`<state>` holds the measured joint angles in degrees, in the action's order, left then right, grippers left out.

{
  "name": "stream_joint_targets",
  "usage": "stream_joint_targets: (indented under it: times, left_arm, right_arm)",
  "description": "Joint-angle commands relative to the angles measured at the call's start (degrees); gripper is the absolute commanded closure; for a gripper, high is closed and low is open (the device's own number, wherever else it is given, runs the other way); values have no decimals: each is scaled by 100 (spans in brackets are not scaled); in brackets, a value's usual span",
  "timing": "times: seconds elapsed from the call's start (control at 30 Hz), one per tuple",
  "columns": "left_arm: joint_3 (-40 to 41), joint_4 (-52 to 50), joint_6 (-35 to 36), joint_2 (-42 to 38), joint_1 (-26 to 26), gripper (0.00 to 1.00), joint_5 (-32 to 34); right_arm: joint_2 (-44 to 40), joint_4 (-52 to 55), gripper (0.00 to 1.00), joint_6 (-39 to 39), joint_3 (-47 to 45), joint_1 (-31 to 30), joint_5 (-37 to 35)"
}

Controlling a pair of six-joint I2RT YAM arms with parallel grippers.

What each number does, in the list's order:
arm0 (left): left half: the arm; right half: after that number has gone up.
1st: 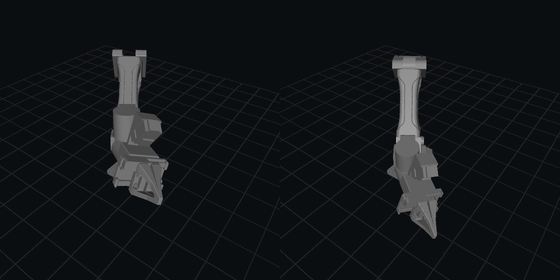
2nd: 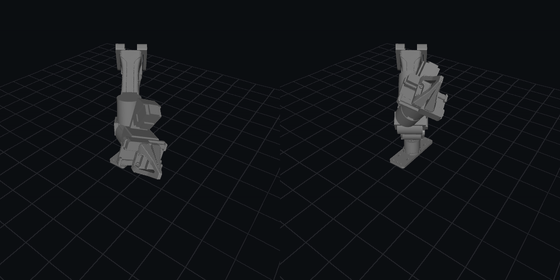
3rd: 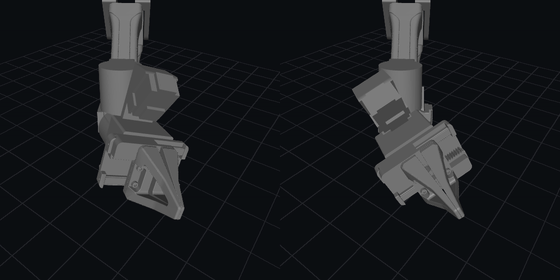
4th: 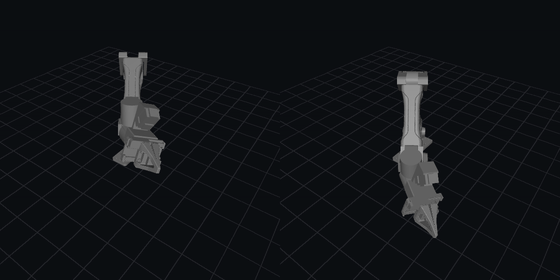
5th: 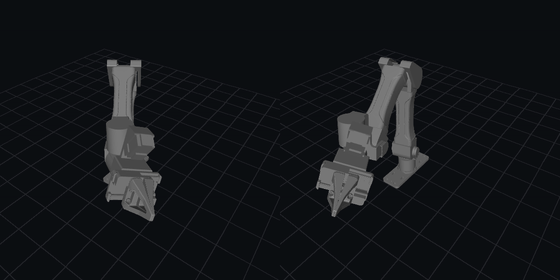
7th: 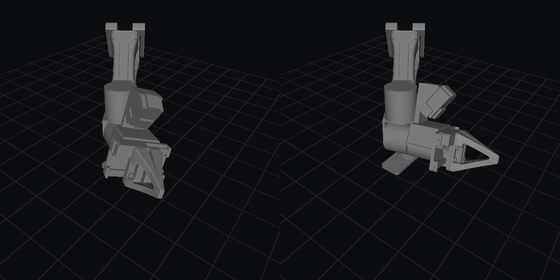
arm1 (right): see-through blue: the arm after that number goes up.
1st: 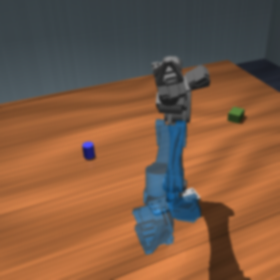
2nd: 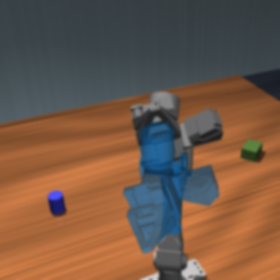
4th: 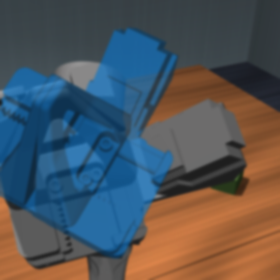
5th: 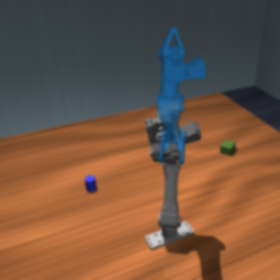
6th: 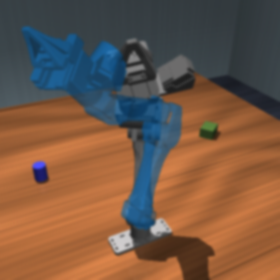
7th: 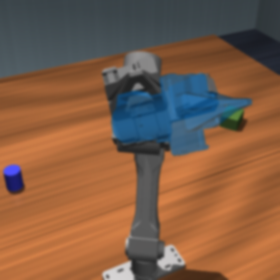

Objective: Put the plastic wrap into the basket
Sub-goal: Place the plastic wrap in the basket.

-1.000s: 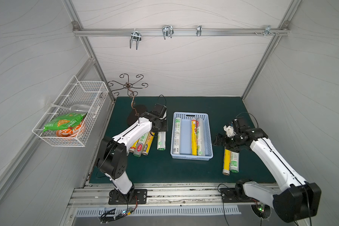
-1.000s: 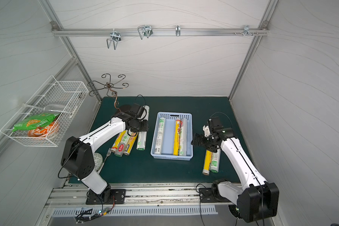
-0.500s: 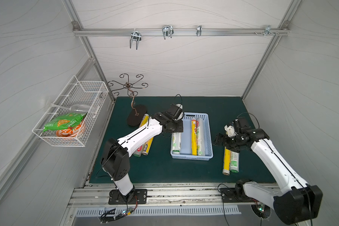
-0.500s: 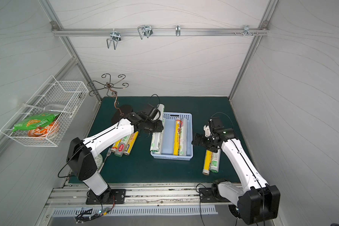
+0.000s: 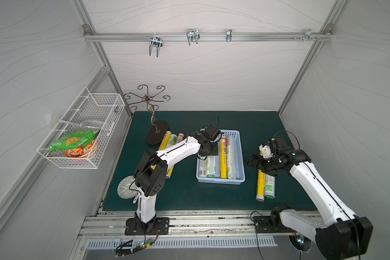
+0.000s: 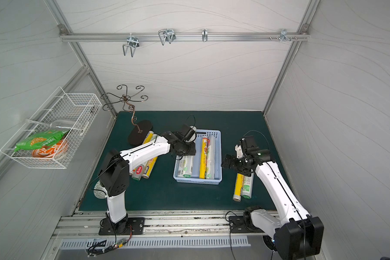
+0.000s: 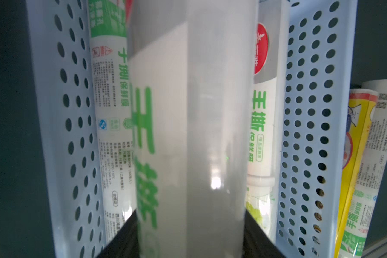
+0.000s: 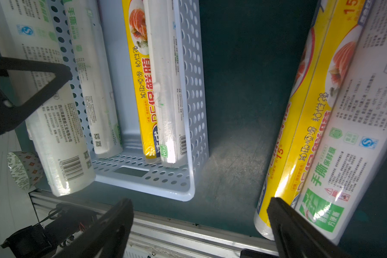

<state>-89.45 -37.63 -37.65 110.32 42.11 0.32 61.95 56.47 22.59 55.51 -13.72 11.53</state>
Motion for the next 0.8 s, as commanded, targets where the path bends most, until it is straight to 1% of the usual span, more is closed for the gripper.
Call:
stream_joint_targets:
  times: [0.0,0.27,0.47,0.77]
  left_arm:
    - [-448,450,-36,78,29,75,136]
    - [-590,332,64,550,28,76,104]
    - [-587,291,91,718,47,76,39]
    - [-600,247,82,938,72,73,-39]
  right_arm:
    - [-52,180,1,14,-44,43,-78]
    - [-60,189,1,5,-40,44,-124]
    - [-44,180,1,4,-40,42,-133]
    - [9,180,1,11,-40,51,-133]
